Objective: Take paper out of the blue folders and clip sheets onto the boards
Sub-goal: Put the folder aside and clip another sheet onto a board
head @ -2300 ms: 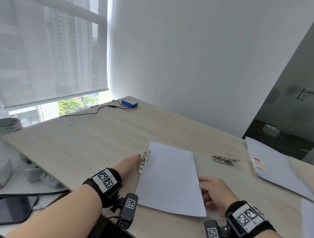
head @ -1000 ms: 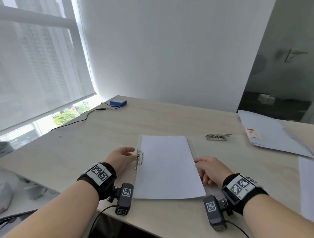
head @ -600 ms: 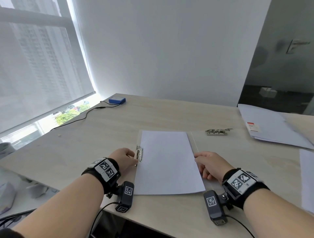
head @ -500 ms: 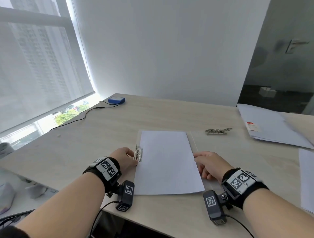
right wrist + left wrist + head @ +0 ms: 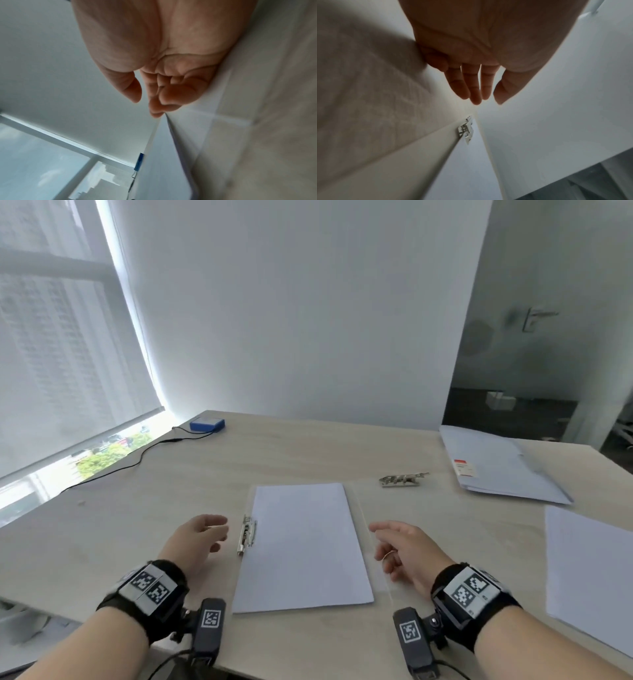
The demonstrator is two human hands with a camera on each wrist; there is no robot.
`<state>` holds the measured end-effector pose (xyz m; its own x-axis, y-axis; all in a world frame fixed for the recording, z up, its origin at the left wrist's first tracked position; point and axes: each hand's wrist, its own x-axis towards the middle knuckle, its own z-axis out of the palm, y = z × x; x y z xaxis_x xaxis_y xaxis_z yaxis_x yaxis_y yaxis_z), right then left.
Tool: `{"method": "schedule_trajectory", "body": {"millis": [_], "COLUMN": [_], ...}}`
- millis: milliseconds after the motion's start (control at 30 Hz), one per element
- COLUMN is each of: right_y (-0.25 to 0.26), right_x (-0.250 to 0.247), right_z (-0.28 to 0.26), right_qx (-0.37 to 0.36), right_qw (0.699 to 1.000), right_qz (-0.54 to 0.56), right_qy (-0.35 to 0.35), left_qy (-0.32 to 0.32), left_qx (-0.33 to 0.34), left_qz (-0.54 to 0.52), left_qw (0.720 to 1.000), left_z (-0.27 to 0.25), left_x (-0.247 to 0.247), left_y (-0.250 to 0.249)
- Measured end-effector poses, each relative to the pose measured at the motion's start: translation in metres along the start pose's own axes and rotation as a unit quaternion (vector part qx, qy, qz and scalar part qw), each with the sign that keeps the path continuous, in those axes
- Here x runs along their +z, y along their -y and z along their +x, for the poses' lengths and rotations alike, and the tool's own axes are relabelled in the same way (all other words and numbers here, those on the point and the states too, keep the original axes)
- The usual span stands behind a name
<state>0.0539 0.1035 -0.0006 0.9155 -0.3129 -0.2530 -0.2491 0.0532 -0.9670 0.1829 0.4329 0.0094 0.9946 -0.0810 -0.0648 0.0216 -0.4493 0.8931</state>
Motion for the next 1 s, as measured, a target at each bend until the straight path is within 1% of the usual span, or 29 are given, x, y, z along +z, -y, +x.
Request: {"method": "schedule_trajectory", "body": {"millis": [100,200,267,400,500,633,700,767,833,900,933,1000], "right_y": [-0.002,-0.005,-0.007,-0.015,-0.024,-0.037,-0.045,-0.052,-0.057,-0.063,-0.066,-0.075], "right_x": [-0.028,-0.064,-0.087,-0.134,-0.173,-0.226,-0.253,-0.275,-0.292,-0.304,-0.309,-0.321], "right_z": [-0.018,-0.038,-0.053,-0.089,-0.124,-0.169,-0.189,-0.206,-0.223,-0.237,-0.244,-0.255], "right_qx": [-0.018,-0.031,-0.038,-0.046,-0.041,-0.029,-0.036,-0.043,-0.027,-0.010,-0.005,0.004], "right_qw": [0.999,0.996,0.993,0.987,0.979,0.953,0.932,0.914,0.908,0.907,0.905,0.896], "right_qz": [0.008,0.004,0.002,-0.011,-0.023,-0.036,-0.041,-0.049,-0.050,-0.039,-0.042,-0.059], "right_qy": [-0.028,-0.078,-0.110,-0.156,-0.199,-0.301,-0.358,-0.400,-0.416,-0.418,-0.423,-0.440], "left_qy": [-0.025,-0.008,0.037,0.168,0.258,0.350,0.373,0.382,0.391,0.386,0.379,0.363], "left_qx": [0.037,0.057,0.066,0.094,0.118,0.137,0.157,0.180,0.177,0.177,0.185,0.208], "left_qz": [-0.045,-0.092,-0.109,-0.094,-0.071,-0.031,0.004,0.049,0.094,0.173,0.227,0.335], "left_qw": [0.998,0.994,0.991,0.977,0.956,0.926,0.914,0.905,0.898,0.889,0.878,0.844], "left_z": [-0.018,-0.030,-0.040,-0.073,-0.105,-0.146,-0.159,-0.169,-0.175,-0.176,-0.176,-0.176], "left_x": [0.008,0.035,0.064,0.143,0.210,0.289,0.324,0.354,0.379,0.400,0.409,0.426], "left_y": [-0.016,-0.045,-0.069,-0.114,-0.140,-0.165,-0.175,-0.184,-0.191,-0.196,-0.198,-0.202]}}
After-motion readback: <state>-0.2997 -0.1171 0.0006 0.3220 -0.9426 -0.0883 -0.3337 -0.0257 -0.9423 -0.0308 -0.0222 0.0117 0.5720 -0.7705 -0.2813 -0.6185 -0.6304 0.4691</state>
